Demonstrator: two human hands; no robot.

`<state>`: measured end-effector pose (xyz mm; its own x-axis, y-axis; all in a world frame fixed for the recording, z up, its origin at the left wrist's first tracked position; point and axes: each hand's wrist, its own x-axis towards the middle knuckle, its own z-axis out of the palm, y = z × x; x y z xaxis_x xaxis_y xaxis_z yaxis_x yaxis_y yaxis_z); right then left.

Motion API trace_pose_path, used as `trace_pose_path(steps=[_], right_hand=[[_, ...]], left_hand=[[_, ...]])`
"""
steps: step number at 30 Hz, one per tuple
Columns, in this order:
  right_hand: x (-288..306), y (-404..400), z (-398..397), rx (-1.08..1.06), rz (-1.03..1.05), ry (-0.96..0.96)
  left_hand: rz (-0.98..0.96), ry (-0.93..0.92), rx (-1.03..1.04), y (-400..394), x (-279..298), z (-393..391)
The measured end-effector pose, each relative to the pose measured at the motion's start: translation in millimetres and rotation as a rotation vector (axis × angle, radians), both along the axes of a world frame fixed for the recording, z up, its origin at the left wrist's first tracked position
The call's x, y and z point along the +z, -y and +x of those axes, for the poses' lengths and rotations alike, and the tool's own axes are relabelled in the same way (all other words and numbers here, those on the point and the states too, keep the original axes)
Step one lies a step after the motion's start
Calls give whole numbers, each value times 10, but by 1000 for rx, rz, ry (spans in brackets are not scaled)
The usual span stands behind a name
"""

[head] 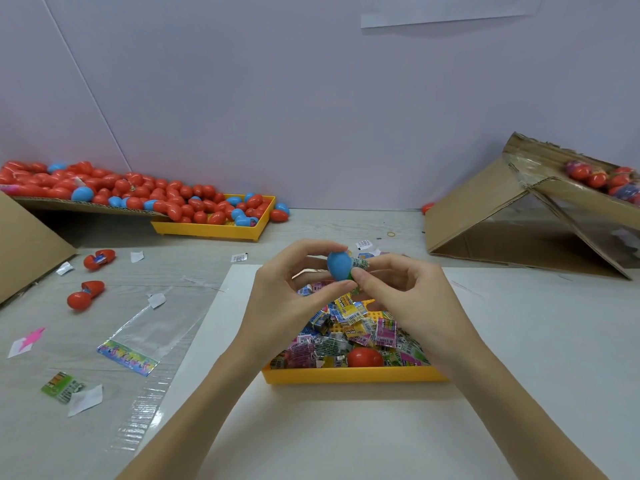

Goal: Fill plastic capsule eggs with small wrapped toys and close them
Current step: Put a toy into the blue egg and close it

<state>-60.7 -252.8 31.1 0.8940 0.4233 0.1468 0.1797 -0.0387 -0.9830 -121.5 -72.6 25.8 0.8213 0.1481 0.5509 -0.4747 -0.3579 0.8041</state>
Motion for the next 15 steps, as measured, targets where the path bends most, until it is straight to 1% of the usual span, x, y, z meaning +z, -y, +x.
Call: trace_pose_path(steps=[6,10,12,15], right_hand=[[49,-6,-42,75,128,-268],[81,-23,-70,165,258,-516],[86,-25,-76,208,291,-599],[91,-28,-72,254,307,-658]], left_hand=[[272,177,130,4,-41,-2],[477,284,238,-20,-40,10],[506,303,257,-23,-31,11],[506,302,265,-29,-26,5]])
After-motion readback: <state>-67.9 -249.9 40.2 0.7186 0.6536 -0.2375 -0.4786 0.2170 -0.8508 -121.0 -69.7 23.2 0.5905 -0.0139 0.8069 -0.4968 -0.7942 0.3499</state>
